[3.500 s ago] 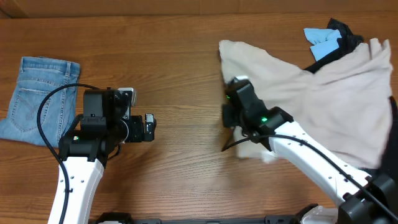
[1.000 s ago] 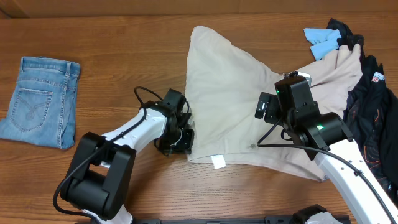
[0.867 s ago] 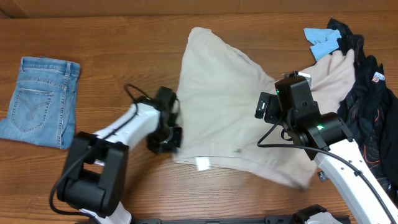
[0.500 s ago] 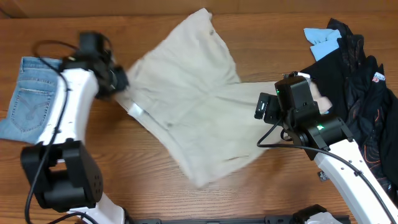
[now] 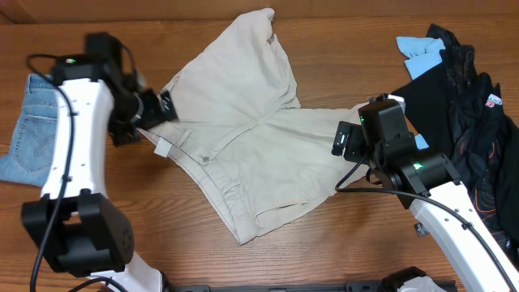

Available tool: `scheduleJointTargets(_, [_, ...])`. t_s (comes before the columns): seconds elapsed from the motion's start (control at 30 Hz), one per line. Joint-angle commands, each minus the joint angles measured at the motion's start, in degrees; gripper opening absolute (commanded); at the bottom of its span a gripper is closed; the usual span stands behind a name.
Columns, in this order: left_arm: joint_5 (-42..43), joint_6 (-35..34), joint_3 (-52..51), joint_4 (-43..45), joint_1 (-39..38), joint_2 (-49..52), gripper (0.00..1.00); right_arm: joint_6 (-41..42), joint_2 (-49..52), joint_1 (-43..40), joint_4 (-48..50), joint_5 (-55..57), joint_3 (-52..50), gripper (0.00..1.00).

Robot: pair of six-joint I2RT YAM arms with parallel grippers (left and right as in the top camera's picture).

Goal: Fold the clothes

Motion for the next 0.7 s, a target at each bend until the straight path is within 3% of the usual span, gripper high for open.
scheduleJointTargets(0.0, [2.21,1.4,-7.87,-0.26,-6.08,0.02,0.99,0.28,-0.83,-0.26,0.11,0.09,1.27,1.0])
scheduleJointTargets(0.3, [2.84,-2.05,-26.32,9.05,-22.34,0.02,0.91,0.28,-0.83,-0.26,-0.11,0.09,1.27,1.0])
scheduleJointTargets(0.5, [1.95,-8.35,-32.22,18.95,-27.04,0.02,0.87,0.28,-0.83,-0.26,-0.15,0.09,1.27,1.0])
scheduleJointTargets(0.67, [-1.66,-12.72,-33.07,23.82,-27.21,0.02,0.65,0.28,-0.83,-0.26,-0.33,0.09,1.27,1.0])
